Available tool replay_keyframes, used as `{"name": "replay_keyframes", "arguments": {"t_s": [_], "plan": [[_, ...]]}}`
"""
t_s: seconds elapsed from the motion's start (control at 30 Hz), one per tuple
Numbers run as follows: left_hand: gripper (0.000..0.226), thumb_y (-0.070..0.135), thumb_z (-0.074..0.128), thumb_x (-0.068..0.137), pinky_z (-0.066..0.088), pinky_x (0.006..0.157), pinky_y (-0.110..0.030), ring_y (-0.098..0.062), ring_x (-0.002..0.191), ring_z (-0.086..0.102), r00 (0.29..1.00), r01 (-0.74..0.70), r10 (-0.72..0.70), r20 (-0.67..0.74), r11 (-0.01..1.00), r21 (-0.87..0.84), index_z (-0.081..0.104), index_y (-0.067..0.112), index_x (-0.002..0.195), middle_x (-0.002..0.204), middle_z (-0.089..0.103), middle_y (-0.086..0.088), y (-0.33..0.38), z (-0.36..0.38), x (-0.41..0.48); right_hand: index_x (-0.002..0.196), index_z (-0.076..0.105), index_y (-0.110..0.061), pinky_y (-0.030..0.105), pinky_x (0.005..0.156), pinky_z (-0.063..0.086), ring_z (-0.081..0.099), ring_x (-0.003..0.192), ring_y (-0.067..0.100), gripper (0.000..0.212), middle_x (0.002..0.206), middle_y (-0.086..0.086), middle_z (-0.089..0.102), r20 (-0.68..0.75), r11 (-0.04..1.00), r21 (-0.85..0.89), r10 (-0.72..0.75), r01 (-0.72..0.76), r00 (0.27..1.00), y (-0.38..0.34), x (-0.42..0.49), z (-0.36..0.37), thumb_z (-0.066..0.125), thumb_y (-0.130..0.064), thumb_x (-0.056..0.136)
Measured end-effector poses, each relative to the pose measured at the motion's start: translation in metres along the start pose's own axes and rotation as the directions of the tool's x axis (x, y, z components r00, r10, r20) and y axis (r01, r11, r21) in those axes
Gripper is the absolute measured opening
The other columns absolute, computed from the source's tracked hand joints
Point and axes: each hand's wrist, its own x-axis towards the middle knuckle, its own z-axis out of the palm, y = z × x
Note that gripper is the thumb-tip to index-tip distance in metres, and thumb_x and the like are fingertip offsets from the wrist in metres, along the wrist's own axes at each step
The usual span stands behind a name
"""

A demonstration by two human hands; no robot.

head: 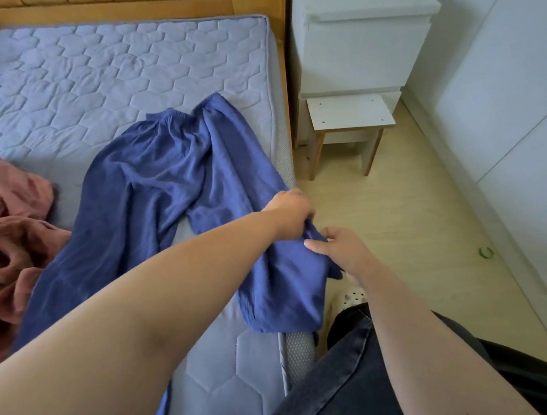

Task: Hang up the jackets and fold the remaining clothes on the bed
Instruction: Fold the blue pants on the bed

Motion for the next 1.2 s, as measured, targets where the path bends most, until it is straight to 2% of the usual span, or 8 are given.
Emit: {"name": "replay_keyframes", "arguments": {"t_s": [0.3, 0.4, 0.53, 0.6, 0.77, 0.87, 1.03, 1.2], "plan": [[0.029, 0.002, 0.04, 0.083, 0.046, 0.062, -0.033, -0.026, 0.081, 0.06, 0.854, 0.422, -0.51, -0.102, 0.795, -0.437, 0.066, 0.015, 0.088, 0.083, 0.062, 0.0, -0.026, -0.009, -0.021, 0.099, 0.069, -0.013, 0.038, 0.086, 0.054, 0.068, 0.092, 0.023, 0.037, 0.098, 0.006, 0.072, 0.173, 0.941, -0.298, 0.218, -0.16, 0.961, -0.003, -0.022, -0.02, 0.081, -0.035, 0.072], [0.025, -0.001, 0.043, 0.08, 0.058, 0.07, -0.038, -0.027, 0.071, 0.063, 0.815, 0.388, -0.578, 0.031, 0.505, -0.771, 0.057, 0.011, 0.062, 0.062, 0.062, -0.006, -0.039, -0.019, -0.034, 0.103, 0.071, -0.012, 0.04, 0.094, 0.051, 0.068, 0.099, 0.028, 0.064, 0.103, 0.01, 0.073, 0.231, 0.97, -0.214, 0.163, -0.113, 0.959, -0.012, -0.031, -0.008, 0.085, -0.047, 0.052], [0.043, 0.029, 0.045, 0.097, 0.059, 0.068, -0.036, -0.026, 0.063, 0.062, 0.743, 0.318, -0.635, 0.212, 0.056, -0.946, 0.068, -0.003, 0.079, 0.065, 0.062, -0.012, -0.053, -0.041, -0.06, 0.106, 0.066, 0.002, 0.037, 0.083, 0.046, 0.062, 0.092, 0.025, 0.053, 0.101, 0.017, 0.068, 0.295, 0.983, -0.184, 0.047, 0.009, 0.954, -0.035, -0.048, 0.025, 0.08, -0.028, 0.065], [0.046, 0.041, 0.057, 0.091, 0.058, 0.062, -0.032, -0.022, 0.059, 0.06, 0.732, 0.335, -0.65, 0.205, 0.081, -0.939, 0.067, -0.001, 0.074, 0.062, 0.061, -0.01, -0.066, -0.05, -0.081, 0.106, 0.063, 0.004, 0.04, 0.085, 0.048, 0.059, 0.087, 0.02, 0.057, 0.095, 0.013, 0.065, 0.327, 0.957, -0.278, 0.01, 0.086, 0.945, -0.045, -0.055, 0.049, 0.076, -0.031, 0.062], [0.02, -0.005, 0.058, 0.086, 0.051, 0.049, -0.017, -0.01, 0.056, 0.054, 0.73, 0.366, -0.652, 0.203, 0.123, -0.922, 0.059, 0.013, 0.076, 0.069, 0.055, -0.003, -0.104, -0.059, -0.151, 0.07, 0.051, -0.013, 0.025, 0.058, 0.039, 0.047, 0.069, 0.016, 0.025, 0.07, 0.001, 0.051, 0.321, 0.817, -0.515, -0.096, 0.258, 0.942, -0.081, -0.083, 0.123, 0.074, -0.021, 0.077], [0.034, -0.011, 0.044, 0.088, 0.036, 0.038, -0.013, -0.007, 0.043, 0.044, 0.671, 0.363, -0.706, 0.227, 0.046, -0.931, 0.061, 0.018, 0.08, 0.063, 0.048, -0.004, -0.138, -0.051, -0.198, 0.093, 0.062, -0.015, 0.017, 0.057, 0.04, 0.054, 0.075, 0.014, 0.017, 0.081, 0.0, 0.058, 0.426, 0.811, -0.445, -0.182, 0.381, 0.886, -0.103, -0.116, 0.18, 0.073, -0.015, 0.08], [0.024, -0.007, 0.055, 0.081, 0.046, 0.059, -0.027, -0.019, 0.063, 0.05, 0.524, 0.544, -0.821, 0.226, 0.119, -0.83, 0.058, 0.016, 0.09, 0.076, 0.053, -0.008, -0.182, -0.007, -0.282, 0.14, 0.036, -0.011, 0.026, 0.065, 0.055, 0.065, 0.076, 0.022, 0.049, 0.112, 0.005, 0.054, 0.783, 0.977, -0.203, 0.124, 0.062, 0.609, -0.087, -0.151, 0.254, 0.057, -0.015, 0.095], [0.016, 0.009, 0.07, 0.078, 0.045, 0.053, -0.027, -0.021, 0.058, 0.05, 0.478, 0.56, -0.849, 0.227, 0.096, -0.823, 0.057, 0.012, 0.086, 0.071, 0.052, -0.007, -0.174, 0.038, -0.318, 0.113, 0.062, -0.002, 0.023, 0.065, 0.046, 0.058, 0.075, 0.013, 0.028, 0.095, 0.014, 0.062, 0.609, 0.766, -0.532, 0.05, 0.361, 0.791, -0.037, -0.133, 0.266, 0.057, -0.017, 0.09]]}}
